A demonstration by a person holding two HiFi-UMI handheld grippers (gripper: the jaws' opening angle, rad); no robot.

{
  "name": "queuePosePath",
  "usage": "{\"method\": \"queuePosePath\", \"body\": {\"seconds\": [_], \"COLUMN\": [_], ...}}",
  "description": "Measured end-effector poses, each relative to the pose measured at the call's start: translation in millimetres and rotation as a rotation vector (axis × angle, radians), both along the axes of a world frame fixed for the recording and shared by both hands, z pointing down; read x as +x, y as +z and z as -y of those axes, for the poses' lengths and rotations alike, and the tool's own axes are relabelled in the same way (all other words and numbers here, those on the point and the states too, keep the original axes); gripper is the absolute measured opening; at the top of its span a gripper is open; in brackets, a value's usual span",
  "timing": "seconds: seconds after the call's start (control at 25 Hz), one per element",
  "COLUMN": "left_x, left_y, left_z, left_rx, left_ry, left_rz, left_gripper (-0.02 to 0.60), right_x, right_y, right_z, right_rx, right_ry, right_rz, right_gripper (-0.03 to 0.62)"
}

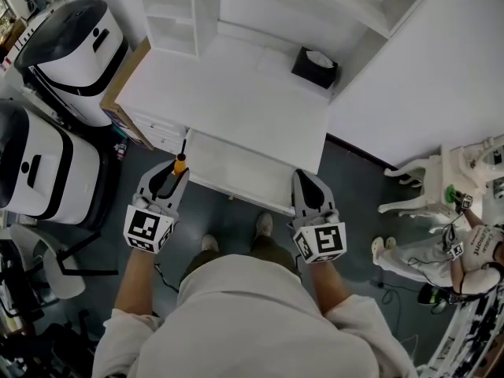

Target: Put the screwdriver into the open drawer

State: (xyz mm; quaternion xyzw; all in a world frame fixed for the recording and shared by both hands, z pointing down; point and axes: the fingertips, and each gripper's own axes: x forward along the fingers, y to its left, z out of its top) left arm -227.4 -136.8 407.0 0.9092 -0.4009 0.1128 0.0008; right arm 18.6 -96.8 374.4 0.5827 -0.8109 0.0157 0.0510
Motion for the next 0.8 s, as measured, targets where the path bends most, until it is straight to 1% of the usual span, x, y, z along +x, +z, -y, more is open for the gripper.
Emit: {"method": "queuePosePath", "body": {"seconds": [0.2,0.28,0.44,0.6,0.8], "left_x": [18.7,26.4,42.4,55.1,71.3], "left_y": [2.5,6.2,17.6,36.9,67.6], "left_z": [18.8,26.1,39.1,49.3,60.5], "left_rx": [0.027,0.039,0.082,0.099,0.123], "left_ry": [0.024,0.044,0.106,0.170,0.271], "left_rz": [0.103,0.158,0.299,0.425,0.617], "left_gripper": [0.112,0.112,0.112,0.112,0.112], "right_x": [24.5,35.6,55.7,69.5,81.5], "right_y": [2.7,6.1,14.3,20.6,26.2], "right_z": [11.2,13.3,15.5,15.8,16.4], "right_rx": [-0.009,-0.019,-0.038,-0.056,-0.069], "right_ry": [0.007,0.020,0.051,0.078,0.104], "right_rz": [0.003,0.006,0.008,0.016,0.023], "right_gripper": [0.005,0.003,0.005,0.004,0.005]}}
